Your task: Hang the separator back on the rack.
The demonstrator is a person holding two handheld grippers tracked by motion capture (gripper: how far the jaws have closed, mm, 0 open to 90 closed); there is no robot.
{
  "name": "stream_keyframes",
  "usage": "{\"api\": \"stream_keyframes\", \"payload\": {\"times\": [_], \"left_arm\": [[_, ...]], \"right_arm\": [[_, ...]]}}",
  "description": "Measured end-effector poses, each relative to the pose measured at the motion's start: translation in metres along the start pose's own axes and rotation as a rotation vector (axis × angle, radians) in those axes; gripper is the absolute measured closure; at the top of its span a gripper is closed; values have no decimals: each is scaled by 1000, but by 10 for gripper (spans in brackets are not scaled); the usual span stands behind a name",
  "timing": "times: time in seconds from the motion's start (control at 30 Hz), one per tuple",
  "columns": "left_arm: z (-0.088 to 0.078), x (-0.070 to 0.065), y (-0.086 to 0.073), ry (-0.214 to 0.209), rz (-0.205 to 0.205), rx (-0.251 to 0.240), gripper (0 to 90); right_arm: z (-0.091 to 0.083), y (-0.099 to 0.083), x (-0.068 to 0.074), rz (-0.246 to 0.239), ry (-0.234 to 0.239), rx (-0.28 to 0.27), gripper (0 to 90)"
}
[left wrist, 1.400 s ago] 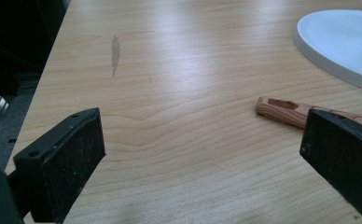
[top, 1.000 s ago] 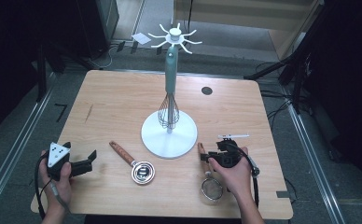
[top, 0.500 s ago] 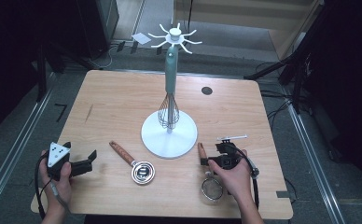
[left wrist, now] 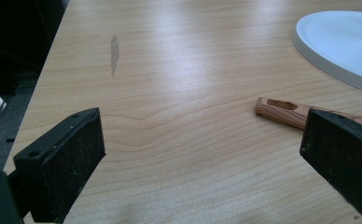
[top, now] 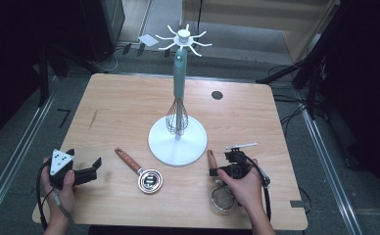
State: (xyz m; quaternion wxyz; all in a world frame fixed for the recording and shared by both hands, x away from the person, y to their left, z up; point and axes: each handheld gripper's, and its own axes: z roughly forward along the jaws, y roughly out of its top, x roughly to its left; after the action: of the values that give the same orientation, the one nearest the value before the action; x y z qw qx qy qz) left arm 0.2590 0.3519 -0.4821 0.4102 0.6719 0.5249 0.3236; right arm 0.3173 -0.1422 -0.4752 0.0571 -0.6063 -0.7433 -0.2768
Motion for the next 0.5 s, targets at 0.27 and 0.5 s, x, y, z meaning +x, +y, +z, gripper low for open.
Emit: {"api": "stream_keyframes", "payload": {"times": [0.27, 0.5], "left_arm": [[0, 0, 0, -1, 0, -1, 0], [0, 0, 0, 0, 2, 1, 0]], "right_arm": [[-1, -1, 1, 21, -3, 25, 614], [0, -2, 7, 33, -41, 30, 654]]}}
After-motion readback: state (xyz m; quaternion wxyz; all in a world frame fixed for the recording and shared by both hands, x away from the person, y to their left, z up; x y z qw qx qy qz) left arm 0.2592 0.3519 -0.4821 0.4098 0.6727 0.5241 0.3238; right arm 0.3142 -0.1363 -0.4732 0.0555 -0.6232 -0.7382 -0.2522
